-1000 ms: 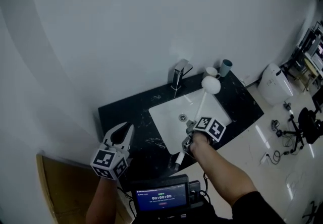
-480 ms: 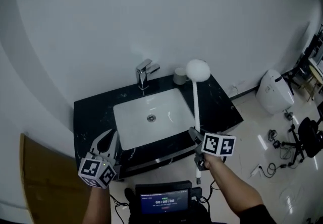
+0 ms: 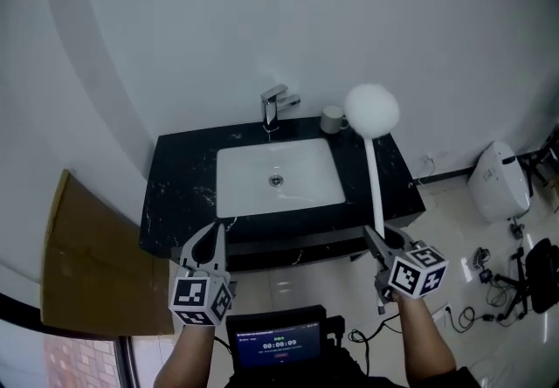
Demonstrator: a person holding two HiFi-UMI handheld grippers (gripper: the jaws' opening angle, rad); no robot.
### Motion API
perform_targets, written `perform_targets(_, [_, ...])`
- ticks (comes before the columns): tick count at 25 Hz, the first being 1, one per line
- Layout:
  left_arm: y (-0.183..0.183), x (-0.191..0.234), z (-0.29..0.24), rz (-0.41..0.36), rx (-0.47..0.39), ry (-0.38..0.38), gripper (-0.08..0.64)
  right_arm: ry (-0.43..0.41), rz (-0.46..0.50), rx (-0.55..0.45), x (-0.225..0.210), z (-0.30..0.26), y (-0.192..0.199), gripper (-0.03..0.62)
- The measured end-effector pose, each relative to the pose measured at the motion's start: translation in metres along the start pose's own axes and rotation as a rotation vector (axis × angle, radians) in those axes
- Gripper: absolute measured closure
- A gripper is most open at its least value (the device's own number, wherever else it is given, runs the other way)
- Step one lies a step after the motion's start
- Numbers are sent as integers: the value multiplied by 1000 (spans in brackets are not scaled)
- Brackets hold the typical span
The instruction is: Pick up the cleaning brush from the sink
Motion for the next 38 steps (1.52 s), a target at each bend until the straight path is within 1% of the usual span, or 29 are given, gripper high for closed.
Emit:
perform_targets(2, [6,-7,21,-9,-5,-5,560,-2,14,-38,14,14,7,549])
perform_targets(4, [12,-13,43,-25,-9,5,560,7,21,-69,32,29,16,549])
perform_targets(7, [21,-22,73,-43,14,24,560,34,34,-123,53,55,24,549])
perform_targets(9, [23,-26,87,-32,22,18,560,44,54,-161,62,73,24,549])
perform_targets(11, [24,-34,102,-19,14,3,560,49,76,-169,67,91,25,549])
perform_targets(13, [24,-47,117,-46,5,-5,560,51,101,-167,66,110,27,549])
perform_targets(15, [19,-61,128,-91,-10,-9,560,44,116,-180,63,124,26,549])
perform_targets(16, [15,-68,132,-97,-15,-12,560,36,119,-190,60,130,26,549])
perform_targets(20, [10,-110,141,-53,-19,-49,560,-19,140,-198,36,156,23,549])
perform_targets(24, [4,-174,137,2,-20,-65,560,-84,149,-194,-3,183,17,549])
perform_targets(28, [-3,-237,118,6,-14,-56,560,-139,231,-192,-34,205,4,549])
perform_targets(30, [-7,-258,113,14,-3,-50,560,-163,239,-190,-39,214,2,549])
perform_targets(32, [-11,-274,117,19,1,-35,560,-179,220,-197,-40,224,4,549])
perform_targets(34, [-15,-285,122,9,-4,-20,560,-176,220,-209,-40,233,4,549])
perform_targets(38, [-17,-281,134,-18,0,-6,560,-143,194,-235,-32,243,10,549])
Point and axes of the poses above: the fingertips, and each gripper's own axes: z backward along the fingers, x to its left, y out of its underside, the point moved 10 cm from there along z, backward along the fingers, and after that the axes turned 5 degrees about -z, right-handed, at the moved point
